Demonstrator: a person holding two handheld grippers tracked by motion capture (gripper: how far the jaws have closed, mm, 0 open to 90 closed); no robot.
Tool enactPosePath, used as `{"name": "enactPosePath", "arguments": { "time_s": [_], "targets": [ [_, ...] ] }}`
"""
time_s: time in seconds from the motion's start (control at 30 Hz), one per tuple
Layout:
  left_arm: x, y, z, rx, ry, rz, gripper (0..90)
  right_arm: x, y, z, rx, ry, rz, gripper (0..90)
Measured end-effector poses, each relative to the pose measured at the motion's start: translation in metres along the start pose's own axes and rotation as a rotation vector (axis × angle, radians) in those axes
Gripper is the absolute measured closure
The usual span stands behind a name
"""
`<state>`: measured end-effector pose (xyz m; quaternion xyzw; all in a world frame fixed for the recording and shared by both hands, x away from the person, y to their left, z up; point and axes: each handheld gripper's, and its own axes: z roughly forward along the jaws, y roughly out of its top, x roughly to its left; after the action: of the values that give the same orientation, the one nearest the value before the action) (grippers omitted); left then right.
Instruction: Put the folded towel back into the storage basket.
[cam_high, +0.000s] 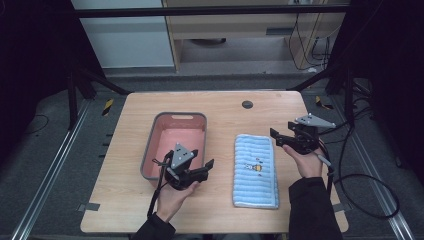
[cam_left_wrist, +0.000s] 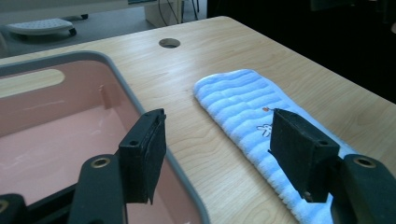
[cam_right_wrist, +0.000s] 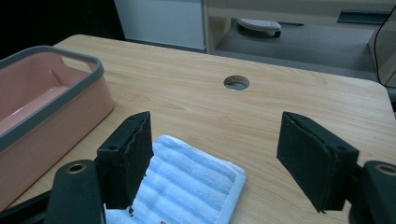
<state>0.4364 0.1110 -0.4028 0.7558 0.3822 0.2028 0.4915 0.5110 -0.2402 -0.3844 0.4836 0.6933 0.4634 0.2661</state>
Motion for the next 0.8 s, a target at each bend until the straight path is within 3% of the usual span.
{"name": "enactPosePath", "arguments": {
  "time_s": [0.37, 0.8],
  "targets": [
    [-0.022, -0.007, 0.018, 0.032, -0.031, 0.035, 35.5, -0.005, -0.002, 0.015, 0.024, -0.017, -0.015, 29.4],
    [-0.040, -0.025, 0.039, 0.086, -0.082, 0.035, 35.0, -0.010, -0.012, 0.031, 0.059, -0.018, -0.030, 32.4]
  ]
}}
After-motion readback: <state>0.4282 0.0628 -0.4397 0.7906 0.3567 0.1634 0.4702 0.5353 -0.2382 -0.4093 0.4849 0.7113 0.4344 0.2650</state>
